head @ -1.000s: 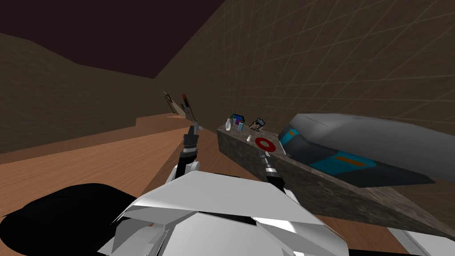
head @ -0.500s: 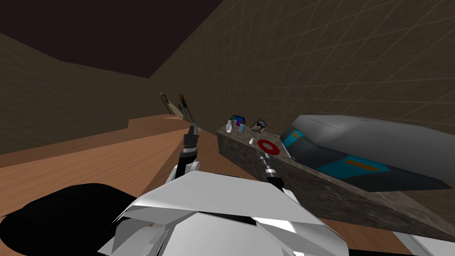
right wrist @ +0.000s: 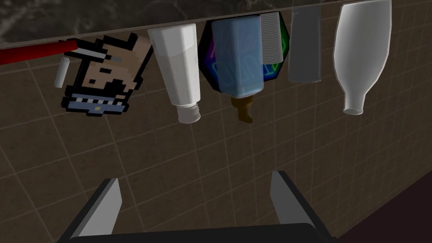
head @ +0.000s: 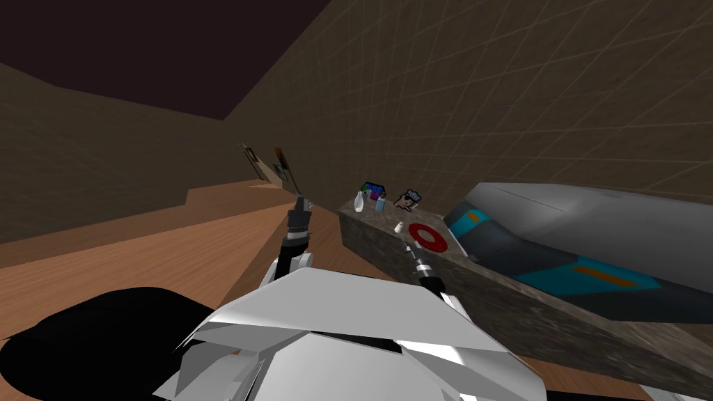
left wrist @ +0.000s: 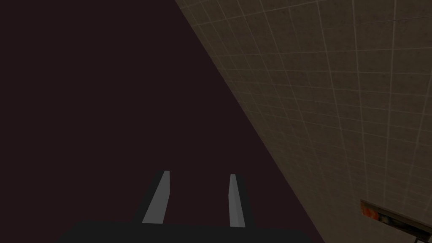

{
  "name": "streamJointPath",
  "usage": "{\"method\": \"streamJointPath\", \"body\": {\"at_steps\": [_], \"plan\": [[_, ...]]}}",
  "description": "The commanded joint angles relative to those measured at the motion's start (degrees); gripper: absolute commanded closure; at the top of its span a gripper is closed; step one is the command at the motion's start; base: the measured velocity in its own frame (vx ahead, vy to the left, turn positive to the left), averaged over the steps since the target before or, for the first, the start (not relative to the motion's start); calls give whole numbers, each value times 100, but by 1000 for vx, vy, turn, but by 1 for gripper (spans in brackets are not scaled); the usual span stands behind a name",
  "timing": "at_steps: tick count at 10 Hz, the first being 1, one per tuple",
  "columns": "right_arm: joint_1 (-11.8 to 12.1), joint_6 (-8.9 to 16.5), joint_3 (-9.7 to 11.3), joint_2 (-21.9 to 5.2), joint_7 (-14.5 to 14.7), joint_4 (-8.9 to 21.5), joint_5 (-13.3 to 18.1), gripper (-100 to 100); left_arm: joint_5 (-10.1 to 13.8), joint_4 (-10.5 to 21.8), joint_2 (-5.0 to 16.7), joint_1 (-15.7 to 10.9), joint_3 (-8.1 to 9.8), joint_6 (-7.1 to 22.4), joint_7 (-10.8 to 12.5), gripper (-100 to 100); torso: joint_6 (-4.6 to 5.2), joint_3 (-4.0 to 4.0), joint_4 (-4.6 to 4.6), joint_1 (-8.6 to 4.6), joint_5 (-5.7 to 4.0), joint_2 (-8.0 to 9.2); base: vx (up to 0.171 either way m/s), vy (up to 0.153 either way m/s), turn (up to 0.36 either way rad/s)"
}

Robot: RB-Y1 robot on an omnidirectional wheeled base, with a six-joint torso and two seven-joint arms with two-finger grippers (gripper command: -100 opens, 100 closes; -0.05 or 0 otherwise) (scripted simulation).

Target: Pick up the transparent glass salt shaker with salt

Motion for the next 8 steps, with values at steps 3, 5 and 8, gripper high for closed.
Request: {"method": "streamJointPath", "body": {"at_steps": [3, 5, 8], "plan": [[-67, 135, -12, -151, 55, 112, 430, -100, 0, 0, 0, -1, 0, 0, 0, 0, -1, 5, 2, -4, -1, 9, 144, 54, -36], [-116, 217, -34, -257, 91, 185, 687, -100, 0, 0, 0, 0, 0, 0, 0, 0, 0, 2, 1, -13, -3, 3, 184, 34, -48], [-164, 270, -57, -326, 100, 211, 794, -100, 0, 0, 1, 0, 0, 0, 0, 0, -2, -9, -4, -23, -5, -13, 166, 11, -16]]}}
